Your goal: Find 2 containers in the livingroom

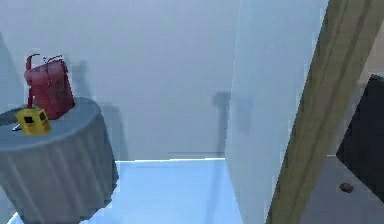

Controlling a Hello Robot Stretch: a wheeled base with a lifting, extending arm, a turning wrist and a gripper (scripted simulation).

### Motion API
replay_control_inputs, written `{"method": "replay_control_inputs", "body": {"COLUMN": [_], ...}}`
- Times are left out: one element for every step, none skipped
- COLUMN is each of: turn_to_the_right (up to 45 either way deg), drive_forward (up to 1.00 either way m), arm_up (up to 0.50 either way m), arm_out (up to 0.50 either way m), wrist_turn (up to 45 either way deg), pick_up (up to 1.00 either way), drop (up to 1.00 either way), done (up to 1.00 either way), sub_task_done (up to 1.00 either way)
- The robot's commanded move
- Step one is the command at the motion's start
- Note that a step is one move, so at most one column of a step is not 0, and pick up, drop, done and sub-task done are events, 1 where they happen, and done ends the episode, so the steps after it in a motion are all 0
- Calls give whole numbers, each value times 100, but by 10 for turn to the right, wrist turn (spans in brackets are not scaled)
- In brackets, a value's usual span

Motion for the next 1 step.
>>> {"method": "replay_control_inputs", "body": {"turn_to_the_right": [0], "drive_forward": [20], "arm_up": [0], "arm_out": [0], "wrist_turn": [0], "pick_up": [0], "drop": [0], "done": [0], "sub_task_done": [0]}}
